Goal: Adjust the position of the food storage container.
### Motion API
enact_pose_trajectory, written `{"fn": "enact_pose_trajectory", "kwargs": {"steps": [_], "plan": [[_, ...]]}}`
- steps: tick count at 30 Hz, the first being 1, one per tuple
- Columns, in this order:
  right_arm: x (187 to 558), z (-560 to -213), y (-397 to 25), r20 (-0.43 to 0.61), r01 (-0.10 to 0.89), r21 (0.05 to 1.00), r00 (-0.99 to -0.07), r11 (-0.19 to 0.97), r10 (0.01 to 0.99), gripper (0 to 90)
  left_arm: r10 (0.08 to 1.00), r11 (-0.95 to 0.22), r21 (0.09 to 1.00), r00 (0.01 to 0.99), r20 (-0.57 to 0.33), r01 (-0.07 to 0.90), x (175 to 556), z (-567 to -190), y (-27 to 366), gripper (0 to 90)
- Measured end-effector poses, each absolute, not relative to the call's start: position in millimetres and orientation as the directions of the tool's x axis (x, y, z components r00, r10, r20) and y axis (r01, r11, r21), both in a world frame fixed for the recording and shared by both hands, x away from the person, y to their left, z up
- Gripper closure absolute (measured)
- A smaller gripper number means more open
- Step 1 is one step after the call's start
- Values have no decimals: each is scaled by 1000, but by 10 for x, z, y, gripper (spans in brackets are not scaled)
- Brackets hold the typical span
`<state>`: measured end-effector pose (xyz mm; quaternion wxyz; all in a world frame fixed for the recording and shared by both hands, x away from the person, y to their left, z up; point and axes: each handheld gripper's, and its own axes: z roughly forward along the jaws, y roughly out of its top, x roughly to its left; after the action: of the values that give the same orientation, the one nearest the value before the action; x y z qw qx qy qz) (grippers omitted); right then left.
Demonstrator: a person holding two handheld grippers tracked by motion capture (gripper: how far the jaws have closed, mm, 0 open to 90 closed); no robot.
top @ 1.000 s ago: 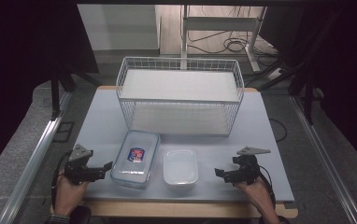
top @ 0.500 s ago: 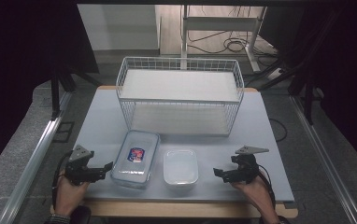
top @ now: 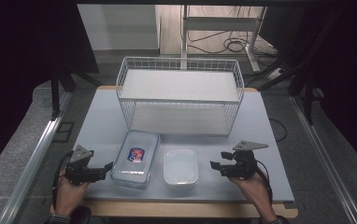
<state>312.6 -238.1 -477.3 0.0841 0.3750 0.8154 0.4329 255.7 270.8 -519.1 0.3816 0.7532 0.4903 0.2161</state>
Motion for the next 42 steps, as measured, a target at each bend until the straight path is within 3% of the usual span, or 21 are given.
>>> {"fn": "enact_pose_trajectory", "kwargs": {"steps": [1, 3, 8, 9, 15, 23, 37, 42], "plan": [[3130, -4716, -2339, 178, 535, 768, -707, 353, 684, 451, 904, -231, 787, 425, -44, 573, 2559, -5194, 2705, 91], [3141, -4671, -2295, 180, 522, 773, -725, 360, 665, 526, 905, -235, 788, 425, -37, 569, 2558, -5193, 2703, 89], [3143, -4600, -2168, 165, 506, 774, -742, 381, 650, 637, 909, -242, 789, 417, -19, 564, 2556, -5189, 2702, 81], [3144, -4568, -2084, 152, 494, 772, -755, 400, 638, 706, 911, -242, 789, 411, -15, 565, 2556, -5188, 2709, 79], [3161, -4524, -1821, 129, 454, 763, -804, 460, 580, 829, 922, -225, 790, 387, -16, 570, 2553, -5186, 2761, 78], [3162, -4530, -1423, 117, 400, 752, -863, 524, 491, 888, 924, -229, 782, 382, -13, 579, 2562, -5201, 2770, 78], [3099, -4696, -651, 97, 318, 713, -927, 624, 362, 890, 920, -239, 768, 391, -16, 594, 2577, -5228, 2763, 78], [3085, -4754, -563, 93, 316, 692, -930, 649, 354, 891, 919, -243, 765, 393, -15, 596, 2580, -5235, 2754, 79]]}}
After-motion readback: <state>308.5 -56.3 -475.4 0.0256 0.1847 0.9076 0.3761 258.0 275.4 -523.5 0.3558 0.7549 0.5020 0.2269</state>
